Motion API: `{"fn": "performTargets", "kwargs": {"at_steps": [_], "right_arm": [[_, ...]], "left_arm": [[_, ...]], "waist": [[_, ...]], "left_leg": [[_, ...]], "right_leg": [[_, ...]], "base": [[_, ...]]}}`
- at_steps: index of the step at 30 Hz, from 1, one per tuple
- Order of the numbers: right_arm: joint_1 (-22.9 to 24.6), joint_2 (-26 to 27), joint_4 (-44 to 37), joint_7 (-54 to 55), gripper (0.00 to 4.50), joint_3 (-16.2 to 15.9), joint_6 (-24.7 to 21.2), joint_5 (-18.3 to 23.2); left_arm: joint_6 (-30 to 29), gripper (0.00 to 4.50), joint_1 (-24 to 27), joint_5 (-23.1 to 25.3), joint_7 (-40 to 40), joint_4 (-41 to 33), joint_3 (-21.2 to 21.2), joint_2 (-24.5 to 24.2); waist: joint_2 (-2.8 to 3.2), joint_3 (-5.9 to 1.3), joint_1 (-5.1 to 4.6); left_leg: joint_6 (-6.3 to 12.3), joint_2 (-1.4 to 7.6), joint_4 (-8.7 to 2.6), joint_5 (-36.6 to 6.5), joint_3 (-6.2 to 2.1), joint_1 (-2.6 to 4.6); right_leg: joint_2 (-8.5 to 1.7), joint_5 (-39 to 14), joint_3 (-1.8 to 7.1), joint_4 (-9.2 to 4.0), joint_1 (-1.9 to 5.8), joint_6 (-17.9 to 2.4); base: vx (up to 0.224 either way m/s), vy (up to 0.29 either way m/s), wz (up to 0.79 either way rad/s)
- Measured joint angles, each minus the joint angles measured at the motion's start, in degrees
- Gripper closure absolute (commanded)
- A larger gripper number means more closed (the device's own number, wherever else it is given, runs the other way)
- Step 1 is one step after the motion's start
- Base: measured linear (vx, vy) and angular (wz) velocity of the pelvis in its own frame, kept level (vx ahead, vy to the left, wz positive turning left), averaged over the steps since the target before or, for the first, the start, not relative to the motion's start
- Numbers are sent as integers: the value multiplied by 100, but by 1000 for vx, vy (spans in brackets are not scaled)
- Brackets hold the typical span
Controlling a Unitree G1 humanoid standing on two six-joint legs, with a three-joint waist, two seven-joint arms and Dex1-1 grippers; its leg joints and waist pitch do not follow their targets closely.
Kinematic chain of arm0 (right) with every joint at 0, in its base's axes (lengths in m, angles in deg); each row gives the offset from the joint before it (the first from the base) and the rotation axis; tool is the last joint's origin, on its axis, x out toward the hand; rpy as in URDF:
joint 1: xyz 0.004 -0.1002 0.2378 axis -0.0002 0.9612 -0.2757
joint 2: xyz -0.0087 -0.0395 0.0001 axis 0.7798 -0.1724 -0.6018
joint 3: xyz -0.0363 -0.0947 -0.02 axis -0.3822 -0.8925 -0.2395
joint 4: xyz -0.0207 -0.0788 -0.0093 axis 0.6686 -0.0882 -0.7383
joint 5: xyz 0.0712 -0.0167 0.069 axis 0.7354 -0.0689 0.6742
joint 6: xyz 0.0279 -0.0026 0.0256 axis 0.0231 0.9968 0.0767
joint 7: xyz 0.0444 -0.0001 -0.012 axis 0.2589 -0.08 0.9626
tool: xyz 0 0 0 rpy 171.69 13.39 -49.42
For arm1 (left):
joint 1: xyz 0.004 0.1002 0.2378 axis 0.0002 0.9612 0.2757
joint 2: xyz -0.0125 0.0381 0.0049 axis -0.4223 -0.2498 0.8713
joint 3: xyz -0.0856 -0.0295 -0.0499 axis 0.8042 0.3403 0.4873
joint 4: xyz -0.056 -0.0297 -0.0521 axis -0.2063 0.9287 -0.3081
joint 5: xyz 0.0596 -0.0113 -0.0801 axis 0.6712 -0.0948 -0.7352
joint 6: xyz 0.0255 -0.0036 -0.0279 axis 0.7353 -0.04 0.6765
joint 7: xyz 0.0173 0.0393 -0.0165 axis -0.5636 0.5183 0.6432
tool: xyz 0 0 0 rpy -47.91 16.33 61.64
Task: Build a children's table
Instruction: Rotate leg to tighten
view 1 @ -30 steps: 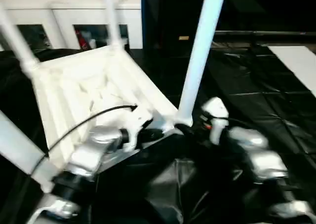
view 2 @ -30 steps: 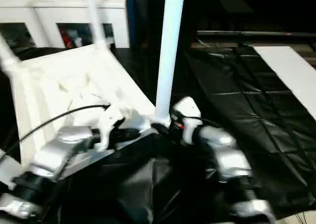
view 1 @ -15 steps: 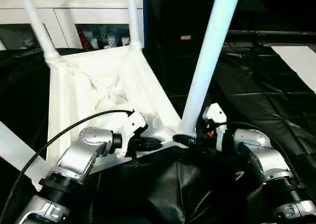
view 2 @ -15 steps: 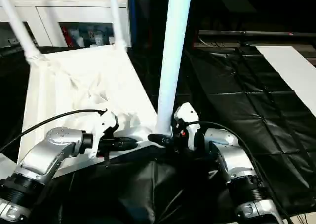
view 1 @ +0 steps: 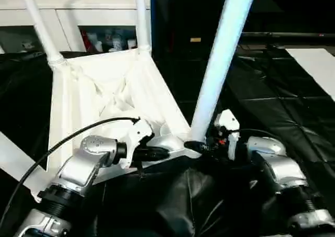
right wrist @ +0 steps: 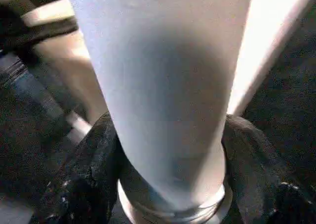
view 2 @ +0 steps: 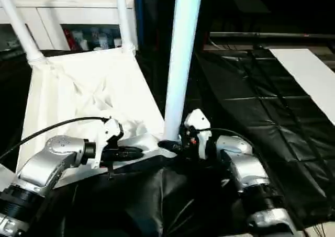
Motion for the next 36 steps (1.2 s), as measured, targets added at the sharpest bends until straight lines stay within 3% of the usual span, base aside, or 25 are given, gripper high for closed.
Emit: {"fn": "performTargets", "kwargs": {"at_steps": [8, 11, 16, 18, 19, 21, 27, 32, 36], "right_arm": [[-208, 1015, 441, 2559, 194, 607, 23, -160], [-437, 1313, 705, 3531, 194, 723, 62, -344], [-743, 1520, 1091, 4108, 194, 726, 152, -520], [-750, 1513, 1104, 4073, 194, 726, 180, -519], [-742, 1498, 1104, 3991, 138, 733, 229, -510], [-692, 1399, 1058, 3587, 124, 745, 278, -460], [-658, 1081, 1000, 2721, 73, 595, 63, -369], [-436, 177, 323, 1151, 73, 193, -230, -190], [-247, -239, 142, 212, 73, 141, -234, -130]], "left_arm": [[-56, 450, -480, 305, 1361, 733, 97, 847], [-106, 450, -736, 386, 1950, 1086, 118, 1227], [-104, 450, -897, 441, 2285, 1307, 150, 1427], [-101, 450, -901, 454, 2284, 1302, 149, 1427], [-101, 450, -899, 453, 2272, 1289, 147, 1421], [-96, 450, -863, 454, 2173, 1201, 138, 1346], [-24, 450, -720, 458, 2028, 946, 184, 1044], [-30, 450, -473, 390, 1496, 542, 130, 767], [-12, 450, -367, 234, 1093, 438, 121, 559]], "waist": [[104, -26, -53], [104, -27, -30], [103, -28, -27], [101, -28, -26], [99, -28, -25], [96, -26, -20], [57, -18, -162], [46, -15, -124], [45, -14, -93]], "left_leg": [[-2, -4, 3, 1, -2, 21], [-1, -5, 3, 1, -3, 18], [-1, -6, 2, 1, -3, 14], [-1, -6, 2, 1, -3, 13], [-1, -6, 1, 1, -3, 11], [-1, -5, -1, 1, -3, 1], [-1, 1, 0, 1, -13, -7], [10, 1, -2, -5, -9, -21], [12, 4, -2, -7, -6, -17]], "right_leg": [[2, -11, 9, 0, 7, 20], [2, -12, 9, -1, 9, 21], [2, -13, 8, -10, 10, 23], [2, -14, 8, -10, 10, 24], [2, -14, 8, -10, 8, 24], [2, -14, 7, -10, -3, 24], [4, 8, -10, -6, -21, -3], [4, -1, -10, -18, -26, 9], [3, -6, -10, -11, -29, 14]], "base": [[0, 0, 0], [0, 0, 0], [0, 0, 0], [0, 0, 0], [0, 0, 0], [0, 0, 0], [0, 0, 0], [0, 0, 0], [0, 0, 0]]}}
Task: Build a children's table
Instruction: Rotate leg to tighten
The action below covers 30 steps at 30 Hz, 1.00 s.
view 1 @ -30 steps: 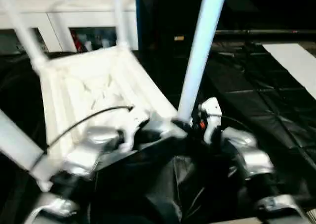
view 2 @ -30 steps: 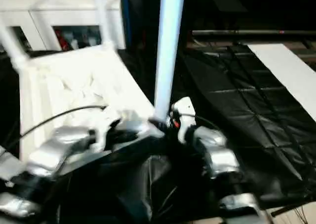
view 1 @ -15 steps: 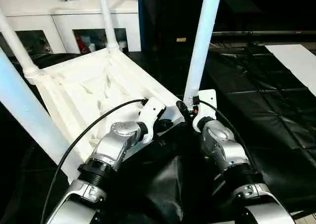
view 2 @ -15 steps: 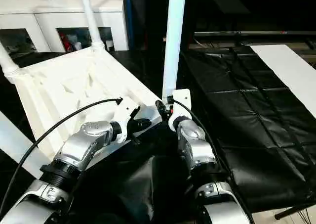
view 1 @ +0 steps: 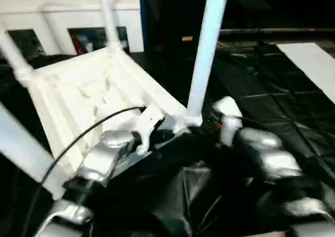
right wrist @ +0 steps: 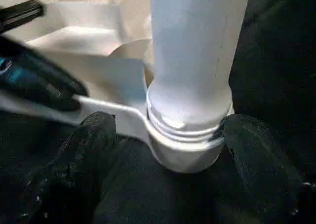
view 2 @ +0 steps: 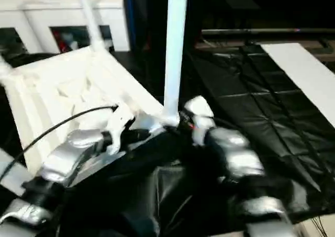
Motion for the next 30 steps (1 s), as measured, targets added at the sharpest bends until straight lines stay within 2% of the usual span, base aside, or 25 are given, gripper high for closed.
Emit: {"fn": "performTargets", "kwargs": {"at_steps": [4, 9, 15, 17, 19, 22, 25, 26, 30], "right_arm": [[7, -123, -124, -486, 73, 1, -44, 190], [7, -198, -265, -830, 73, -156, -48, 293], [6, -196, -248, -1087, 73, -190, -34, 286], [-8, -197, -203, -1103, 107, -217, 8, 267], [-56, -198, -143, -1098, 110, -248, 58, 165], [-100, -203, -33, -1094, 143, -297, 93, 117], [-101, -222, -12, -1073, 157, -309, 101, 99], [-101, -222, -9, -1068, 180, -311, 106, 94], [-101, -222, -9, -1068, 198, -312, 112, 73]], "left_arm": [[33, 450, 111, -107, -413, -114, -31, -199], [29, 450, 179, -199, -852, -249, -137, -367], [-21, 450, 255, -265, -1068, -389, -137, -531], [-31, 450, 273, -266, -1075, -413, -136, -548], [-47, 450, 294, -271, -1080, -441, -134, -566], [-51, 450, 305, -272, -1143, -448, -132, -582], [-53, 450, 305, -272, -1200, -447, -132, -590], [-53, 450, 305, -272, -1205, -447, -132, -590], [-53, 450, 305, -272, -1202, -442, -132, -588]], "waist": [[-1, 1, 19], [-8, 6, 128], [-32, 20, 134], [-34, 21, 133], [-35, 20, 126], [-36, 19, 130], [-35, 19, 143], [-35, 19, 143], [-36, 19, 146]], "left_leg": [[-3, 0, 4, 1, 0, 2], [-2, 0, 9, 1, 10, -3], [-2, 1, 9, 1, 9, -10], [-2, 1, 11, 1, 9, -10], [-2, 1, 14, 1, 9, -9], [-2, 0, 16, 1, 9, -9], [-2, 0, 16, 1, 9, -10], [-2, 0, 16, 1, 9, -9], [-2, 0, 17, 1, 8, -9]], "right_leg": [[0, 1, 1, 5, 0, -1], [-4, 1, 9, 3, 3, -1], [-4, 1, 5, 3, 1, -1], [-4, 1, 6, 4, 1, -2], [-4, 1, 7, 5, 1, -2], [-4, 2, 7, 5, 3, -2], [-5, 2, 7, 5, 4, -2], [-5, 2, 7, 5, 4, -2], [-5, 2, 7, 6, 4, -3]], "base": [[0, 0, 0], [0, 0, 0], [0, 0, 0], [0, 0, 0], [0, 0, 0], [0, 0, 0], [0, 0, 0], [0, 0, 0], [0, 0, 0]]}}
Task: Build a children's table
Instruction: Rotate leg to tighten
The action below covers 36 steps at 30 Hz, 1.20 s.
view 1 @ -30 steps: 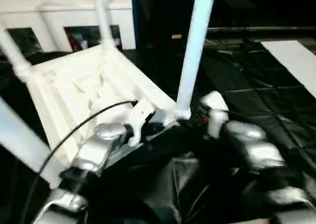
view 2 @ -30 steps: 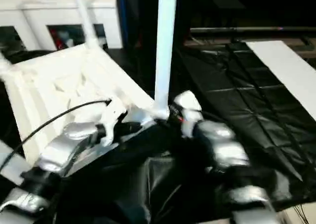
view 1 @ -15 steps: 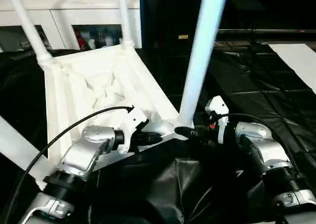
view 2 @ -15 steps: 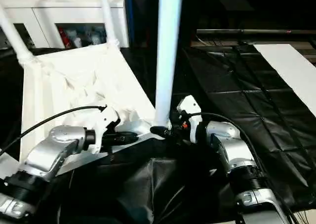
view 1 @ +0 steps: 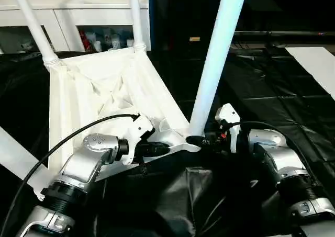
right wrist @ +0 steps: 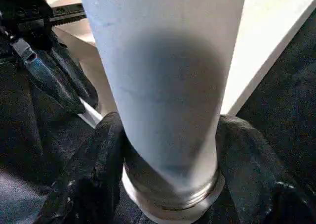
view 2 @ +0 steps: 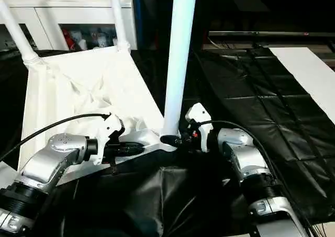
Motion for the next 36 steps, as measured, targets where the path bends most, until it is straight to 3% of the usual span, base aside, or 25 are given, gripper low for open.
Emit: {"fn": "performTargets", "kwargs": {"at_steps": [8, 10, 14, 21, 24, 25, 29, 36], "right_arm": [[9, 196, 124, 324, 211, 97, 77, -16], [5, 450, 296, 787, 212, 223, 155, -13], [-352, 1473, 909, 3111, 213, 728, 158, -147], [-733, 1902, 1380, 4512, 214, 762, 290, -480], [-756, 1895, 1371, 4466, 214, 716, 426, -637], [-733, 1879, 1366, 4390, 185, 734, 468, -616], [-583, 1847, 1246, 4008, 140, 846, 589, -405], [-261, 1118, 667, 2697, 113, 676, 376, -115]], "left_arm": [[-49, 450, 1, 7, 164, 17, 45, 51], [-61, 450, -13, 51, 403, 75, 110, 158], [-150, 450, -529, 322, 1526, 814, 303, 824], [-98, 450, -919, 431, 2330, 1445, 345, 1352], [3, 450, -974, 513, 2417, 1548, 331, 1381], [22, 450, -975, 525, 2375, 1547, 317, 1366], [102, 450, -982, 563, 2212, 1543, 261, 1295], [172, 450, -916, 546, 1581, 1314, 51, 928]], "waist": [[-8, -4, -24], [-11, -5, -68], [-20, -5, -155], [-25, -9, -182], [-21, -10, -200], [-21, -11, -203], [-15, -11, -200], [-4, -4, -181]], "left_leg": [[0, 1, 5, 1, 0, 10], [-1, 0, 10, 0, 4, 26], [-14, -1, 9, 7, -4, 53], [-14, -7, 9, 7, -12, 47], [-13, -7, 9, 7, -18, 46], [-12, -8, 9, 7, -17, 44], [-12, -9, 9, 7, -17, 44], [-13, -3, -1, 7, -17, 31]], "right_leg": [[0, 1, 1, 9, 6, -1], [0, 1, 13, 23, 9, -1], [1, -15, 8, 30, 11, 25], [1, -16, 9, 13, 18, 27], [1, -16, 3, -12, 23, 27], [1, -16, 5, -15, 23, 27], [0, -10, 7, -11, 23, 18], [1, 30, -6, -3, 16, -38]], "base": [[0, 0, 0], [0, 0, 0], [-14, -2, -1], [-8, 0, 0], [0, 0, 0], [0, 0, 0], [0, 0, 0], [0, 0, 0]]}}
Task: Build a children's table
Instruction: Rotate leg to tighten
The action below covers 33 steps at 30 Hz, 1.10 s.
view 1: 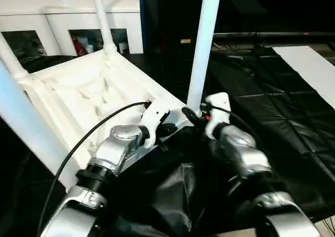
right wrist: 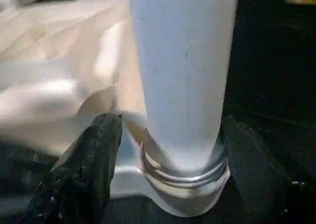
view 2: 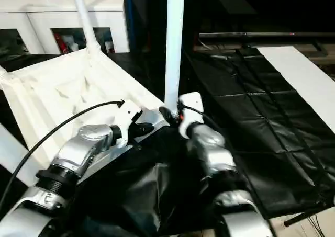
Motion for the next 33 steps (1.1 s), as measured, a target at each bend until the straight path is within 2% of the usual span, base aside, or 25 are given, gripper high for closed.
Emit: {"fn": "performTargets", "kwargs": {"at_steps": [5, 10, 17, 20, 22, 24, 33], "right_arm": [[340, -818, -424, -1376, 113, -300, -126, 2], [443, -1171, -749, -2243, 113, -526, -192, 38], [452, -1241, -879, -2497, 113, -561, -277, 141], [452, -1223, -875, -2516, 148, -610, -281, 125], [453, -1203, -875, -2583, 153, -648, -283, 125], [458, -1198, -875, -2637, 191, -662, -285, 125], [459, -1203, -899, -2693, 228, -675, -247, 131]], "left_arm": [[-300, 450, 191, -146, -965, -605, -245, -557], [-436, 450, 288, -229, -1606, -872, -388, -927], [-555, 450, 370, -268, -1837, -1077, -463, -1080], [-613, 450, 381, -274, -1854, -1130, -462, -1101], [-656, 450, 399, -273, -1857, -1184, -461, -1108], [-667, 450, 424, -274, -1880, -1226, -456, -1116], [-703, 450, 470, -273, -1893, -1263, -440, -1146]], "waist": [[17, 2, 150], [33, 3, 180], [35, 3, 161], [36, 3, 156], [36, 3, 154], [36, 3, 157], [30, -4, 138]], "left_leg": [[3, 6, -6, -3, 4, -14], [5, 4, -4, -3, 10, -10], [4, 3, -3, -3, 11, -5], [4, 4, -3, -3, 11, -5], [4, 4, -3, -3, 11, -6], [5, 4, -4, -3, 11, -8], [4, 4, -6, -3, 11, 6]], "right_leg": [[1, -12, -6, -9, -4, 11], [-1, -15, 0, -9, 2, 10], [-1, -15, 6, -4, 7, 10], [-1, -15, 6, -3, 7, 10], [-1, -16, 6, -4, 6, 11], [-1, -19, 6, -7, 6, 15], [0, -22, 6, -5, 16, 20]], "base": [[0, 0, 0], [0, 0, 0], [0, 0, 0], [0, 0, 0], [0, 0, 0], [0, 0, 0], [0, 0, 0]]}}
